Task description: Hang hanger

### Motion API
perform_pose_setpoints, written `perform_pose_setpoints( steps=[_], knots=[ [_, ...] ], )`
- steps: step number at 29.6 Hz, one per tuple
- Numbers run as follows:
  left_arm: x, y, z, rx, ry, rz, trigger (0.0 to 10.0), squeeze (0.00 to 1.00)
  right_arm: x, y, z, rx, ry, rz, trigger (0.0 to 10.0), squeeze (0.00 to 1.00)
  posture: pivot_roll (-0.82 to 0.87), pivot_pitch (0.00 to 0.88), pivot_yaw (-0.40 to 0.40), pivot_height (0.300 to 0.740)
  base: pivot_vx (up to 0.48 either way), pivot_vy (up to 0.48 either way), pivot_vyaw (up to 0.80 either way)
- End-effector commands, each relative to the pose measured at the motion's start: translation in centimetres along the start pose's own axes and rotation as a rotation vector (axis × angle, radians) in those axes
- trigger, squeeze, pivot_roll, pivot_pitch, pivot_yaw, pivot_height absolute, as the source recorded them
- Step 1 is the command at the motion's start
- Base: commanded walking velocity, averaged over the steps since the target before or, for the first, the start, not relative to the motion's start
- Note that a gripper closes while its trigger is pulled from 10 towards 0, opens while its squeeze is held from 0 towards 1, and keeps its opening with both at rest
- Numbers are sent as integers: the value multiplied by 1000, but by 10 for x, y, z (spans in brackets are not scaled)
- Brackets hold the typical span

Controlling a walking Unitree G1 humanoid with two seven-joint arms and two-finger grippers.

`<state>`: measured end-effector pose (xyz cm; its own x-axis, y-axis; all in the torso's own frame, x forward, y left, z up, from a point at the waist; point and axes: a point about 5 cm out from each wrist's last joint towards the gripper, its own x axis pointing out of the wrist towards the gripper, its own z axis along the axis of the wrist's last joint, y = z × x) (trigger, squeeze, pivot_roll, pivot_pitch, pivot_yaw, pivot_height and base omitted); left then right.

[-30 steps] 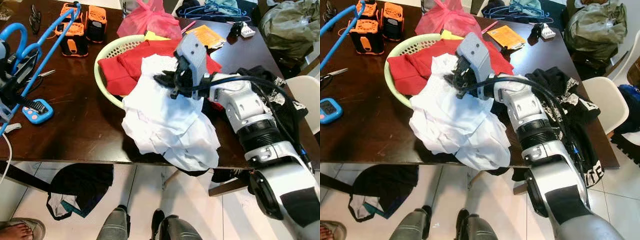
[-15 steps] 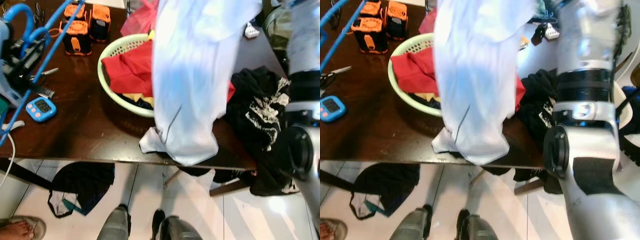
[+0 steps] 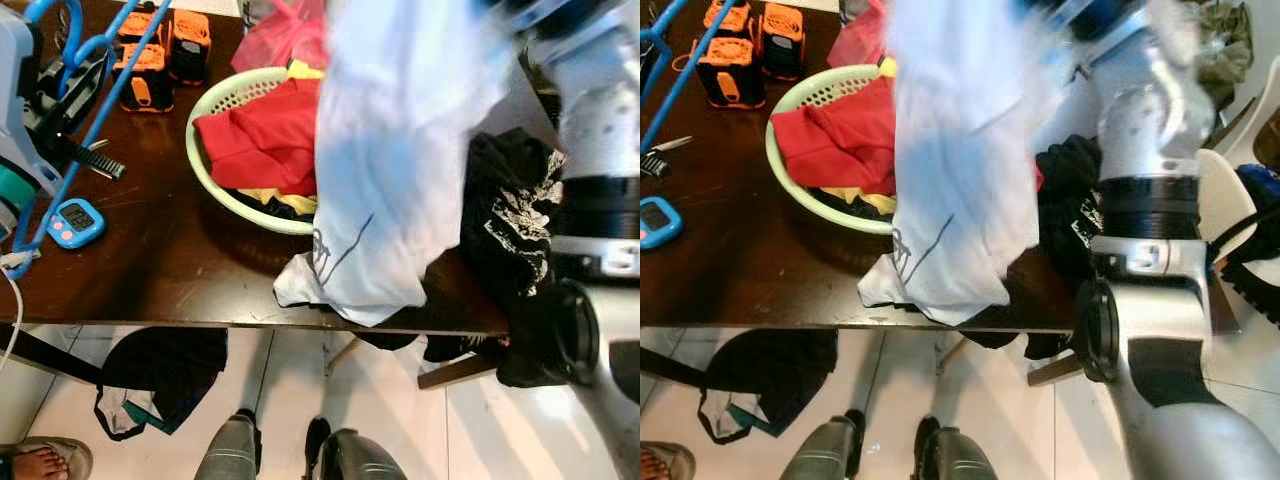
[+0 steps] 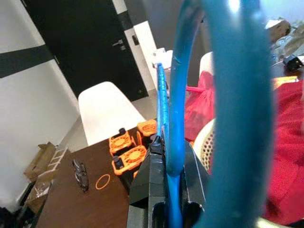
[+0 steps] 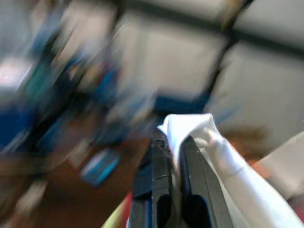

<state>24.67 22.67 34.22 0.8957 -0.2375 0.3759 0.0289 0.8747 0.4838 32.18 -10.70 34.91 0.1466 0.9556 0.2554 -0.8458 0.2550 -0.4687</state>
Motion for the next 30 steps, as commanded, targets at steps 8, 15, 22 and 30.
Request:
perform_pose_setpoints(
  steps=[8,15,22,30],
  knots=[
    [1,-2,0,11,-9,-18,10000,0,-7,103,-108,-79,483,355,10000,0,238,136,-72,740,0,0,0],
    [0,-1,0,14,-6,-17,10000,0,-7,112,-116,26,462,243,10000,0,245,137,-75,740,0,0,0],
    [0,-2,-1,15,-2,-17,10000,0,8,58,-79,142,129,-200,10000,1000,242,131,-73,740,0,0,0],
    [1,-3,-1,12,-6,-23,10000,0,6,39,-34,387,-197,-191,10000,0,243,128,-71,740,0,0,0]
  ],
)
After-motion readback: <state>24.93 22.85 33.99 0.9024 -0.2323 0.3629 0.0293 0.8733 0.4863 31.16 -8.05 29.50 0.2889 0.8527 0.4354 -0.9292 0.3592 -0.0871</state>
